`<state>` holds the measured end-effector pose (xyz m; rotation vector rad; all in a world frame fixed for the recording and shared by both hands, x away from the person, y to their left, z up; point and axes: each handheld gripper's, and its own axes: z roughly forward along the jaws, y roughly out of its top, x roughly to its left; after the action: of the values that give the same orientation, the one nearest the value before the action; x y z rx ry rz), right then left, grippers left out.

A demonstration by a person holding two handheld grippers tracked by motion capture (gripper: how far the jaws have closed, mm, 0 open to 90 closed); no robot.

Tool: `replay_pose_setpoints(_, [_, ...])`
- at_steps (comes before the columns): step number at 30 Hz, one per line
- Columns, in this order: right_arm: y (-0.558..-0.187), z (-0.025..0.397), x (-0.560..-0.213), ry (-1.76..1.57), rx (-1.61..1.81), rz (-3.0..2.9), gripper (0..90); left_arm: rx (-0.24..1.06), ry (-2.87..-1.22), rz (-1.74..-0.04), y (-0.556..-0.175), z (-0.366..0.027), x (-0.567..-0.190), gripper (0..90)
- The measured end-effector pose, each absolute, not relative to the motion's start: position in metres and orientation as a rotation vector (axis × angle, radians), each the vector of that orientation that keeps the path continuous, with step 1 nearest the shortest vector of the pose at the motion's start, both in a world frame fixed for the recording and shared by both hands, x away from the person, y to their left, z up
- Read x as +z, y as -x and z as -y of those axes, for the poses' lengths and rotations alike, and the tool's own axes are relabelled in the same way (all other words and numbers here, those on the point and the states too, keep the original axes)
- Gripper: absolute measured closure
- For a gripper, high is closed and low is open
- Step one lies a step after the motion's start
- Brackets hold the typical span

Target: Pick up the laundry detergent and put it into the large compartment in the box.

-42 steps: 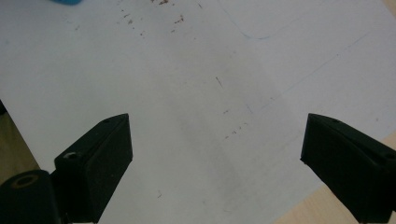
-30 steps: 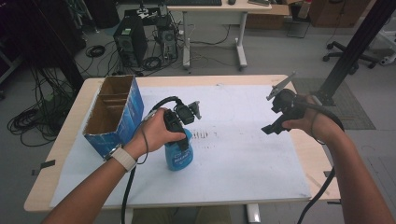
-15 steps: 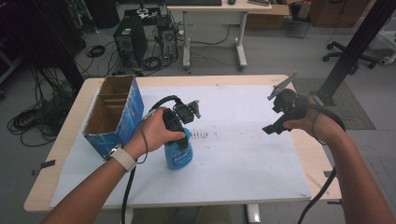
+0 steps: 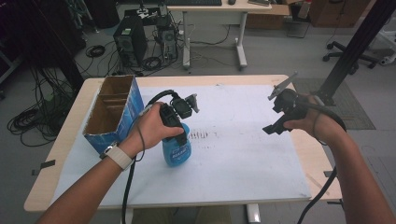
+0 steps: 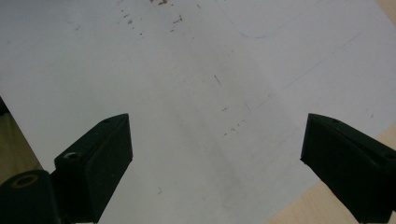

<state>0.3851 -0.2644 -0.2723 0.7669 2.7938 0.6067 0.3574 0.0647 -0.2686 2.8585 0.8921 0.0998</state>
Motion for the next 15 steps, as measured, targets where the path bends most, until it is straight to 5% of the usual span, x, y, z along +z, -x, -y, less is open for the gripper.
replay_pose_setpoints(15, [-0.383,0.265,-0.27,-0.77,0.61,-2.788,9.1,0.138,-2.83,-0.955,-0.351,-0.072,-0.244,37.1])
